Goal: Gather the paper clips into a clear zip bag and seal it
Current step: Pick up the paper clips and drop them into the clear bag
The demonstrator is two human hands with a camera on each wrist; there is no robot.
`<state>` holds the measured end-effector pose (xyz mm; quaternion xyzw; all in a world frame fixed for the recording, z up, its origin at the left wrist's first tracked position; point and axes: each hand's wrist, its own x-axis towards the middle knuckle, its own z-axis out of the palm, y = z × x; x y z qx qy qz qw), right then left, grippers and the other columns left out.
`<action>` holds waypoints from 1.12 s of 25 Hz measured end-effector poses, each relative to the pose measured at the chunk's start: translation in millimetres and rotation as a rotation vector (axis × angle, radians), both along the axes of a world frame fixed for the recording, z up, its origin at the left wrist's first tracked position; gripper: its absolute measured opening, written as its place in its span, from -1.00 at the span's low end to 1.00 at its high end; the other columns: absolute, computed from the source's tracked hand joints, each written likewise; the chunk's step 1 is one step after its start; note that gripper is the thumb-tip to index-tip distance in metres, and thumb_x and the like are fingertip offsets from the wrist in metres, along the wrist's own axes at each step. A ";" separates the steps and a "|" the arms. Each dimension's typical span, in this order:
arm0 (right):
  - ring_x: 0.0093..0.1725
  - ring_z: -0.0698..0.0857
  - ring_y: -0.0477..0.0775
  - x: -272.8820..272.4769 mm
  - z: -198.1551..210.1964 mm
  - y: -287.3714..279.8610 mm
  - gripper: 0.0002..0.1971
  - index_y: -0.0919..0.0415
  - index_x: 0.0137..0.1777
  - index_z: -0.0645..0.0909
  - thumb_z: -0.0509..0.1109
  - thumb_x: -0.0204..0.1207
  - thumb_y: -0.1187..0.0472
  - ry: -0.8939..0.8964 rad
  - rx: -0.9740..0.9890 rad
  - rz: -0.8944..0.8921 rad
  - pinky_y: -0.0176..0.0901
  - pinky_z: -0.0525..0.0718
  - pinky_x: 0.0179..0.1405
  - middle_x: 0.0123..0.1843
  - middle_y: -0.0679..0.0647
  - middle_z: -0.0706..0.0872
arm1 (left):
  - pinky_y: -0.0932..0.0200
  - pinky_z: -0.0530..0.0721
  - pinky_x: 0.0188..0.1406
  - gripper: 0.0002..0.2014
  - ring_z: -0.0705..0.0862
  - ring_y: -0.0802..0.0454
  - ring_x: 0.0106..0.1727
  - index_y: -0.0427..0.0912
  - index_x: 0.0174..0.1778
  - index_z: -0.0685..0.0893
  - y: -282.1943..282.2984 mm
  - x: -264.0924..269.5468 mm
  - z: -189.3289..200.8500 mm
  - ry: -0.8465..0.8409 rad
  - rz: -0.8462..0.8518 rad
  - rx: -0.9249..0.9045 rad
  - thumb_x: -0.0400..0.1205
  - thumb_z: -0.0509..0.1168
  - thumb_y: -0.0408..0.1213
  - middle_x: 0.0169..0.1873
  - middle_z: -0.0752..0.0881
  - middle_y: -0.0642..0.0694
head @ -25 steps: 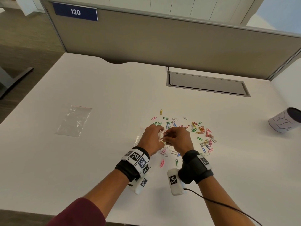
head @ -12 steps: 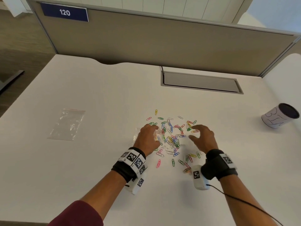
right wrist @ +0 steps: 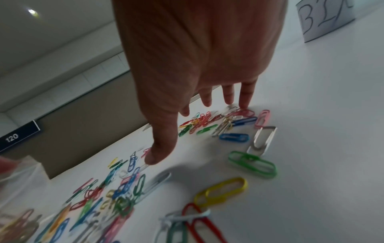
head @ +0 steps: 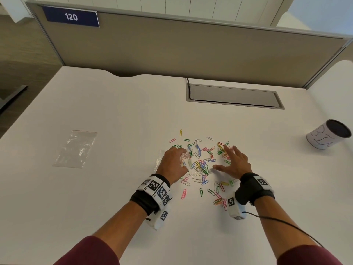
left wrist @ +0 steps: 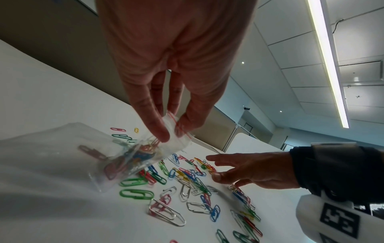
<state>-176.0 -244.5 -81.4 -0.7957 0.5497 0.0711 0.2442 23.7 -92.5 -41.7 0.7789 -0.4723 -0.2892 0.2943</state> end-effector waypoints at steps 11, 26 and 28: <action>0.00 0.71 0.26 28.9 -6.2 29.2 -0.84 0.27 0.02 0.73 0.36 0.53 0.37 -0.127 -0.253 0.179 -0.13 0.55 -0.08 -0.03 0.22 0.75 | 0.05 0.70 0.11 -0.47 0.67 -0.15 0.05 -0.17 0.28 0.60 -2.2 -2.9 -3.9 0.023 0.003 -0.011 0.36 0.46 -0.45 0.14 0.63 -0.17; -0.25 0.81 0.17 55.1 60.4 52.9 -0.92 0.37 -0.15 0.78 0.48 0.40 0.49 -0.800 0.375 -0.197 -0.06 0.83 -0.10 -0.20 0.31 0.82 | 0.25 0.64 -0.03 -0.46 0.61 0.03 -0.13 -0.16 0.29 0.60 0.7 -2.2 -1.4 0.018 0.028 -0.043 0.36 0.48 -0.47 0.14 0.63 -0.14; -0.34 0.80 0.08 67.3 66.2 55.1 -0.94 0.37 -0.17 0.78 0.50 0.40 0.46 -0.610 0.303 -0.090 -0.10 0.84 -0.15 -0.27 0.25 0.81 | 0.23 0.66 -0.04 -0.45 0.59 0.06 -0.15 -0.16 0.29 0.60 1.4 -2.1 -1.0 0.029 0.029 -0.048 0.35 0.48 -0.48 0.15 0.62 -0.14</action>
